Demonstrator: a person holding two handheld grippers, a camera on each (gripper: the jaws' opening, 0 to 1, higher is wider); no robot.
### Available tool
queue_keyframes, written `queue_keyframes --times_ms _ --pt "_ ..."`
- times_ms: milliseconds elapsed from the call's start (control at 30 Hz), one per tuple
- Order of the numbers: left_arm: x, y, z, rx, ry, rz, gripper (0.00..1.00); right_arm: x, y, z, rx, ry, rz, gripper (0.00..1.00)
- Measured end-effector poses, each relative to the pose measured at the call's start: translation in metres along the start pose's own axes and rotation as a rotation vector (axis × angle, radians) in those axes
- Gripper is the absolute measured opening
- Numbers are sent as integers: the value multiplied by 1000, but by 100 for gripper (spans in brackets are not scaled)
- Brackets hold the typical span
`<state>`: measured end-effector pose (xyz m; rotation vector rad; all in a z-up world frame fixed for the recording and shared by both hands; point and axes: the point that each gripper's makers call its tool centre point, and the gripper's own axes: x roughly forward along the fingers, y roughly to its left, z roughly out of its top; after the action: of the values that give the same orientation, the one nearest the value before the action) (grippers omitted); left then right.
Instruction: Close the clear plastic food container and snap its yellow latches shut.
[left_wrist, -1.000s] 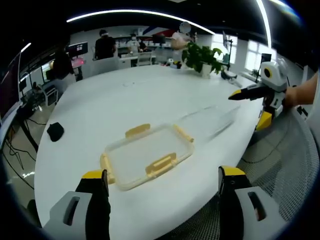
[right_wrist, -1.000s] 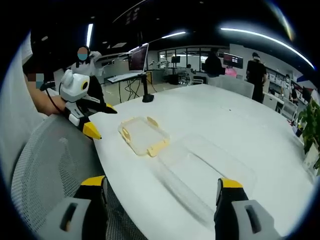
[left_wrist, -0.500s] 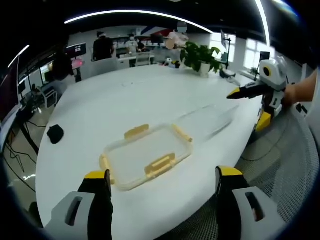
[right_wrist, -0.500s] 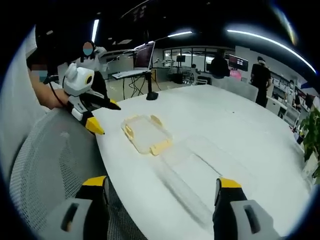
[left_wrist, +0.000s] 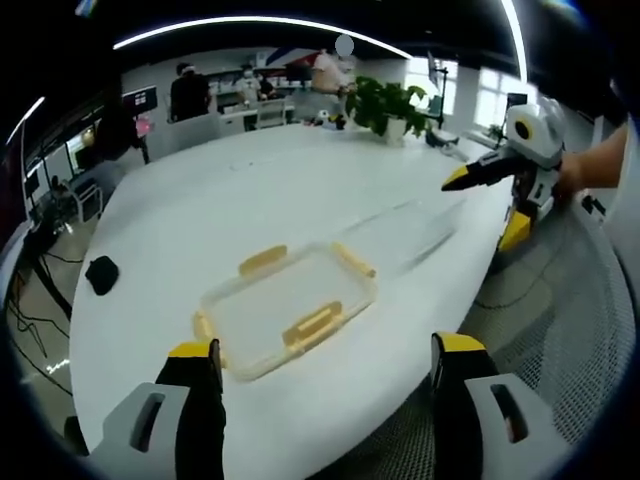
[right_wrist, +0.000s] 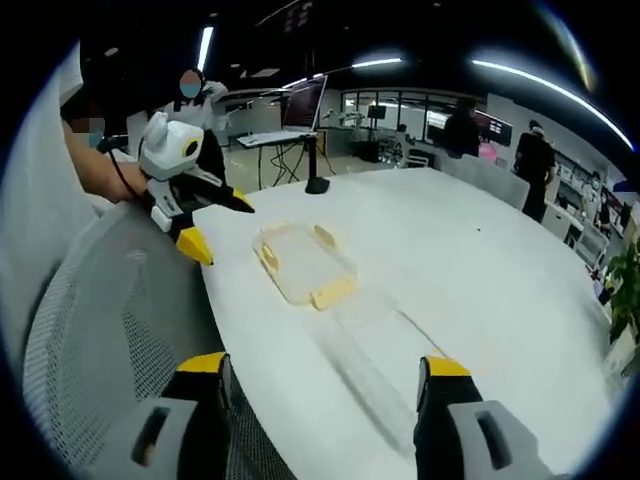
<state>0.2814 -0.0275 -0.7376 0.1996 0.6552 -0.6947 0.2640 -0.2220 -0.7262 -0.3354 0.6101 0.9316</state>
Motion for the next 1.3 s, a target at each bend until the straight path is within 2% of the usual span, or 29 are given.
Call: queue_keyframes --times_ms 133,767,1067,1300 --pt "-1 6 1 9 2 -7 83 7 3 5 -43 14 23 74" --pt "4 25 -3 56 45 -37 82 29 13 26 -86 37 118 72" --pt "4 38 -9 73 70 -45 81 40 14 37 -116 50 155 71" --pt "4 49 -9 89 78 -45 81 48 13 40 -138 68 177 69"
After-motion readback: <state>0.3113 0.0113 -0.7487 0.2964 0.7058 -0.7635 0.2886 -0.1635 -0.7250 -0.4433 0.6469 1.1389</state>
